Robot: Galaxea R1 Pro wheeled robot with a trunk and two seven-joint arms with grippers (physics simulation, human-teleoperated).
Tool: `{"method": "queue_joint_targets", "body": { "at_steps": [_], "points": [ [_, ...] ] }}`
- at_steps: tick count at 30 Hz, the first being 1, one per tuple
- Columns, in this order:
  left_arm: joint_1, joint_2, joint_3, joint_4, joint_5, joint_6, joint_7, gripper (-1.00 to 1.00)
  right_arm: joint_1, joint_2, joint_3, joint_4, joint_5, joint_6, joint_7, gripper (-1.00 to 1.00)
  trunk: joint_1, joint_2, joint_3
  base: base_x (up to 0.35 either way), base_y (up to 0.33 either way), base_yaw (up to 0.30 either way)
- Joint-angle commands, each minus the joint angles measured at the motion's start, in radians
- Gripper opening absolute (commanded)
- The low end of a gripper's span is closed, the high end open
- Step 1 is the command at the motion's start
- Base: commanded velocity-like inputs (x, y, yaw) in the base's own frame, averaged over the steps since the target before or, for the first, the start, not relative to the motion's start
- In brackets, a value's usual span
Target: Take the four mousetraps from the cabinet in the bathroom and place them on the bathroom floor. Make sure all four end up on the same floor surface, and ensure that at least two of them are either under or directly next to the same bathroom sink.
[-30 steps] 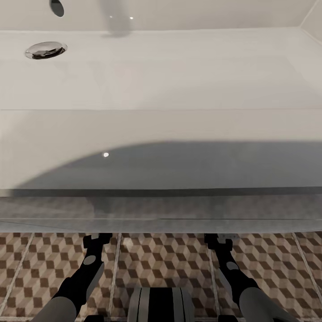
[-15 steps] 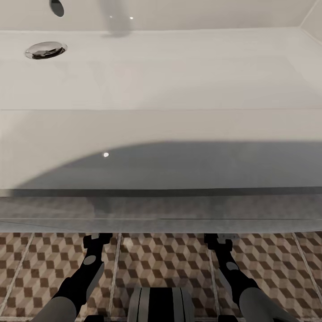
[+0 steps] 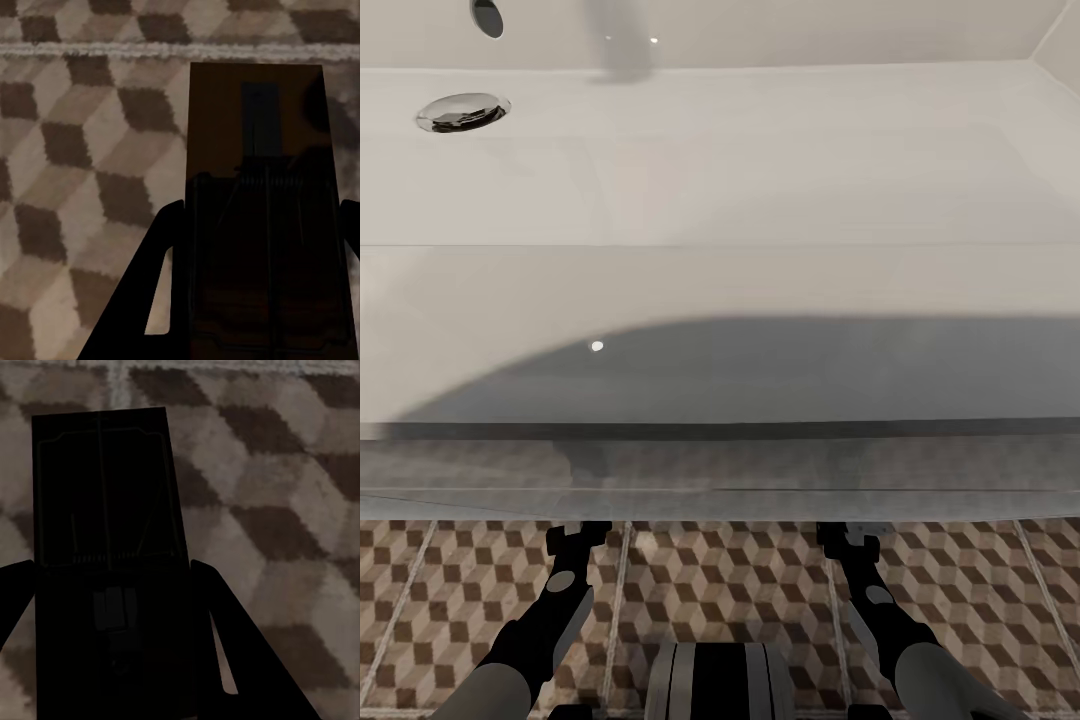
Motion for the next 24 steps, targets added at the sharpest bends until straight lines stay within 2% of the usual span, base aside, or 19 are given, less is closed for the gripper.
{"method": "queue_joint_targets", "body": {
  "at_steps": [1,24],
  "points": [
    [0.000,0.001,-0.005,0.001,0.002,-0.002,0.007,-1.00,-0.001,0.001,-0.005,0.001,0.008,-0.004,-0.002,-1.00,0.000,0.000,0.000,0.000,0.000,0.000],
    [0.000,0.001,-0.005,0.001,0.001,0.000,0.006,-1.00,-0.001,0.001,-0.004,0.000,0.009,-0.009,-0.001,-1.00,0.000,0.000,0.000,0.000,0.000,0.000]
  ]
}}
